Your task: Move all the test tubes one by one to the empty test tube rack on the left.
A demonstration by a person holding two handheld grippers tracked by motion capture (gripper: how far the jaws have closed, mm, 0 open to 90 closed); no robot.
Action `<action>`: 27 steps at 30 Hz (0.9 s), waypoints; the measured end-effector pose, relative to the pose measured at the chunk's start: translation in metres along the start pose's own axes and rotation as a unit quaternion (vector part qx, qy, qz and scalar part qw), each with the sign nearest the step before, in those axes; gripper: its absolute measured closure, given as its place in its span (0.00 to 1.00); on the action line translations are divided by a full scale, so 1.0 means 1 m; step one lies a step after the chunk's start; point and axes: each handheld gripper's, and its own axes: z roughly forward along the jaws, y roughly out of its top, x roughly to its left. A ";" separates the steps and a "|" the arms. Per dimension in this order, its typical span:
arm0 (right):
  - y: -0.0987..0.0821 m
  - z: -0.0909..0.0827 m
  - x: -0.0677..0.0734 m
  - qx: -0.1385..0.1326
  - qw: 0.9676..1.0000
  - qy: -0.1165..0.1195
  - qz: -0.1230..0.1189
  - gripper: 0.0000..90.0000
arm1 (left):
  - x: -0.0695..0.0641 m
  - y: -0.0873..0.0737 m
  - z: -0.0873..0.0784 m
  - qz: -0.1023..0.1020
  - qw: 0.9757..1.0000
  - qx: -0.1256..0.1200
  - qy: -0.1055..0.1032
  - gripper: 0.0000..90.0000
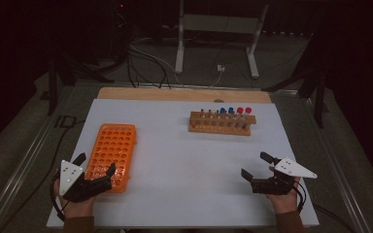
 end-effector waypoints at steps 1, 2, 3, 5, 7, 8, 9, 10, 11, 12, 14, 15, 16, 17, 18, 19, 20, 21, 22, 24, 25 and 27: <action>0.000 0.000 0.001 0.000 1.000 0.002 0.000 0.02 | 0.000 0.000 0.000 -0.002 1.000 -0.001 0.002 0.01; 0.000 0.000 0.002 0.001 1.000 0.001 -0.002 0.02 | 0.000 0.000 -0.001 -0.003 1.000 -0.002 0.002 0.01; 0.001 0.000 0.002 -0.001 1.000 0.001 -0.003 0.02 | 0.000 0.000 -0.001 -0.002 1.000 -0.003 0.004 0.01; 0.001 -0.001 0.002 -0.003 1.000 0.001 -0.004 0.02 | 0.000 0.000 0.000 -0.002 1.000 -0.003 0.005 0.01; 0.001 -0.001 0.002 -0.004 1.000 -0.001 -0.005 0.02 | -0.001 0.000 0.001 -0.003 1.000 -0.001 0.007 0.01; 0.001 -0.001 0.001 -0.003 1.000 -0.003 -0.004 0.02 | -0.002 0.000 0.001 -0.002 1.000 -0.002 0.008 0.01; 0.001 -0.002 0.001 -0.004 1.000 -0.003 -0.001 0.02 | -0.002 0.000 0.001 -0.002 1.000 -0.002 0.008 0.01; 0.001 -0.002 0.001 -0.006 1.000 -0.003 0.001 0.02 | -0.002 0.000 0.002 -0.002 1.000 0.000 0.009 0.01; 0.001 -0.002 0.000 -0.007 1.000 -0.004 0.001 0.02 | -0.002 -0.001 0.003 -0.004 1.000 0.001 0.005 0.01; 0.001 -0.002 0.000 -0.006 1.000 -0.004 0.000 0.02 | -0.002 -0.001 0.004 -0.006 1.000 0.002 0.004 0.01; 0.001 -0.001 0.000 -0.001 1.000 -0.004 -0.001 0.02 | -0.002 -0.001 0.004 -0.007 1.000 0.003 0.003 0.01; 0.001 0.000 0.001 0.003 1.000 -0.006 -0.001 0.02 | -0.001 -0.001 0.006 -0.008 1.000 0.004 0.004 0.01; 0.001 0.000 0.001 0.005 1.000 -0.005 -0.005 0.02 | -0.001 -0.001 0.006 -0.008 1.000 0.004 0.004 0.01; 0.002 0.001 0.002 0.004 1.000 -0.001 -0.006 0.02 | -0.001 0.000 0.006 -0.012 1.000 0.000 0.002 0.01; 0.004 0.001 0.003 0.003 1.000 0.001 -0.005 0.02 | -0.001 0.000 0.006 -0.012 1.000 0.000 0.002 0.01; 0.006 0.001 0.004 0.003 1.000 0.001 -0.005 0.02 | -0.001 0.000 0.006 -0.013 1.000 0.003 0.003 0.01; 0.007 0.002 0.005 0.003 1.000 0.003 -0.008 0.02 | 0.000 -0.001 0.007 -0.013 1.000 0.003 0.002 0.01; 0.009 0.003 0.005 0.005 1.000 0.002 -0.009 0.02 | 0.000 -0.001 0.007 -0.013 1.000 0.003 0.002 0.01; 0.011 0.003 0.005 0.008 1.000 0.000 -0.008 0.02 | 0.000 -0.001 0.007 -0.015 1.000 0.007 0.001 0.01; 0.013 0.006 0.004 0.013 1.000 -0.006 -0.009 0.02 | 0.001 -0.001 0.007 -0.016 1.000 0.007 0.000 0.01; 0.015 0.007 0.003 0.015 1.000 -0.005 -0.007 0.02 | 0.001 -0.001 0.006 -0.020 1.000 0.006 0.000 0.01; 0.019 0.009 0.002 0.016 1.000 -0.006 -0.009 0.02 | 0.001 -0.001 0.006 -0.025 1.000 0.004 -0.002 0.01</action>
